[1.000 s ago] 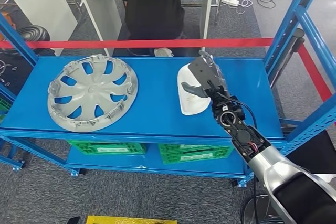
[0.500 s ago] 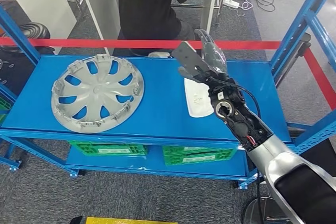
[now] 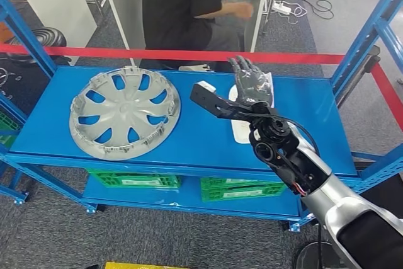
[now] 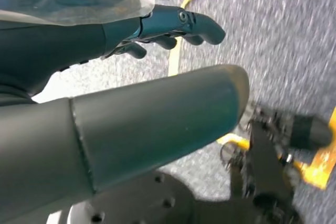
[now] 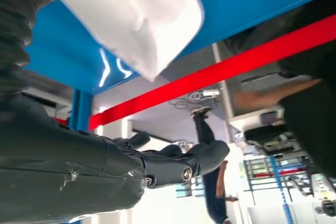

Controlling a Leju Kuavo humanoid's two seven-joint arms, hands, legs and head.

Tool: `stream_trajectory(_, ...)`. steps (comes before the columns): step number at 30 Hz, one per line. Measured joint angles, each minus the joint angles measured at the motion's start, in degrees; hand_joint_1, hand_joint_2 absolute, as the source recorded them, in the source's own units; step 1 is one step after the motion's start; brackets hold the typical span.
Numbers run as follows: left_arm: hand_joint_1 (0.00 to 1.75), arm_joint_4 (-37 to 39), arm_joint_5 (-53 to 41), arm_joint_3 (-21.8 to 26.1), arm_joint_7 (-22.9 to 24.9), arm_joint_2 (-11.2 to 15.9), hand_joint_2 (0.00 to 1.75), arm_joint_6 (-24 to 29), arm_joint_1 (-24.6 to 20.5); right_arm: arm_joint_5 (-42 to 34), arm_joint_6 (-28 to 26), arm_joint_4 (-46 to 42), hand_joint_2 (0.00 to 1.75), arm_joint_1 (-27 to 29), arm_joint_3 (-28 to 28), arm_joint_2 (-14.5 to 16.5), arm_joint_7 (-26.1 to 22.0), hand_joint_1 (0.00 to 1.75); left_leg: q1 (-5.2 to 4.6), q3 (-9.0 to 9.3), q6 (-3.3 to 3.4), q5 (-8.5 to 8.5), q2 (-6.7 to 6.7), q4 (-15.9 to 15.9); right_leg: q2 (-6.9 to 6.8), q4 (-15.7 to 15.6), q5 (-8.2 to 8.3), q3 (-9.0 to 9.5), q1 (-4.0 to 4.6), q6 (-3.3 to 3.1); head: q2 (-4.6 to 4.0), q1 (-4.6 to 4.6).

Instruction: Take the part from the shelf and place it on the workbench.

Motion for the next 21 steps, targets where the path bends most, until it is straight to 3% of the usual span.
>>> stream_trajectory(2, 0.00, -0.03, 0.08, 0.00, -0.04, -0.01, 0.00, 0.04, 0.12, 0.21, -0.14, -0.56, 1.75, 0.07, 0.07, -0.15, -0.02, 0.00, 0.11, -0.81, -0.90, -1.64, 0.10, 2.18, -0.04, -0.64, 0.60, 0.28, -0.56, -0.42, 0.00, 0.04)
stream_trajectory(5, 0.00, -0.06, 0.27, 0.00, -0.08, -0.03, 0.00, 0.11, 0.14, 0.68, -0.48, -1.29, 1.75, 0.34, 0.31, -0.18, 0.25, 0.00, 1.20, -5.43, -2.58, -7.33, 0.32, 13.21, -0.10, -0.88, 0.93, 0.28, -1.07, -0.51, 0.00, 0.03)
stream_trajectory(6, 0.00, -0.06, 0.31, 0.00, -0.08, -0.03, 0.00, 0.13, 0.18, 0.80, -0.62, -1.42, 1.75, 0.57, 0.39, -0.19, 0.40, 0.00, 1.62, -6.67, -3.00, -8.32, 0.37, 16.13, -0.12, -0.87, 0.93, 0.26, -1.23, -0.42, 0.00, 0.03)
stream_trajectory(7, 0.00, -0.06, 0.37, 0.00, -0.08, -0.04, 0.00, 0.14, 0.22, 0.89, -0.90, -1.58, 1.75, 0.82, 0.45, -0.19, 0.48, 0.00, 2.01, -6.93, -3.37, -8.25, 0.41, 16.97, -0.13, -0.85, 0.92, 0.26, -1.43, -0.26, 0.00, 0.03)
stream_trajectory(8, 0.00, -0.06, 0.45, 0.00, -0.07, -0.02, 0.00, 0.16, 0.26, 0.93, -1.33, -1.84, 1.75, 1.04, 0.52, -0.19, 0.44, 0.00, 2.42, -5.92, -3.77, -7.00, 0.46, 15.15, -0.13, -0.77, 0.83, 0.28, -1.67, -0.12, 0.00, 0.03)
stream_trajectory(10, 0.00, -0.08, 0.60, 0.00, -0.07, -0.09, 0.00, 0.20, 0.25, 0.94, -2.62, -2.57, 1.75, 1.24, 0.61, -0.19, -0.08, 0.00, 3.38, -1.56, -5.32, -3.50, 0.58, 6.94, -0.08, -0.11, 0.28, 0.15, -1.89, 0.47, 0.00, 0.03)
stream_trajectory(11, 0.00, -0.10, 0.69, 0.01, -0.08, -0.15, 0.00, 0.22, 0.23, 0.93, -3.27, -2.92, 1.75, 1.25, 0.62, -0.23, -0.46, 0.00, 3.79, 0.18, -5.75, -2.31, 0.45, 3.45, -0.01, 0.51, -0.13, -0.09, -1.87, 0.72, 0.00, -0.03)
stream_trajectory(13, 0.00, -0.15, 0.82, 0.03, -0.11, -0.33, 0.00, 0.31, 0.23, 0.68, -4.38, -3.70, 1.75, 1.29, 0.63, -0.32, -1.31, 0.00, 4.03, 1.36, -5.13, -2.32, 0.18, 0.99, 0.18, 1.23, -0.54, -0.61, -1.37, 1.13, 0.00, 0.17)
stream_trajectory(14, 0.00, -0.16, 0.88, 0.04, -0.14, -0.31, 0.00, 0.35, 0.23, 0.48, -4.77, -4.03, 1.75, 1.33, 0.63, -0.37, -1.60, 0.00, 3.97, 1.22, -4.28, -2.27, 0.06, 1.07, 0.24, 1.21, -0.54, -0.61, -1.36, 1.13, 0.00, 0.32)
stream_trajectory(15, 0.00, -0.17, 0.91, 0.04, -0.17, -0.32, 0.00, 0.39, 0.25, 0.28, -5.07, -4.33, 1.75, 1.37, 0.64, -0.38, -1.85, 0.00, 3.85, 1.20, -3.87, -2.44, 0.06, 1.14, 0.28, 0.94, -0.44, -0.50, -1.30, 1.19, 0.00, 0.51)
stream_trajectory(21, 0.00, -0.17, 0.93, 0.04, -0.47, -0.13, 0.00, 0.52, 0.25, -0.02, -5.48, -5.40, 1.75, 1.40, 0.68, -0.40, -2.06, 0.00, 3.48, 1.20, -3.47, -2.53, -0.11, 1.15, 0.21, -0.12, -0.15, 0.13, -1.53, 1.89, 0.00, 0.58)
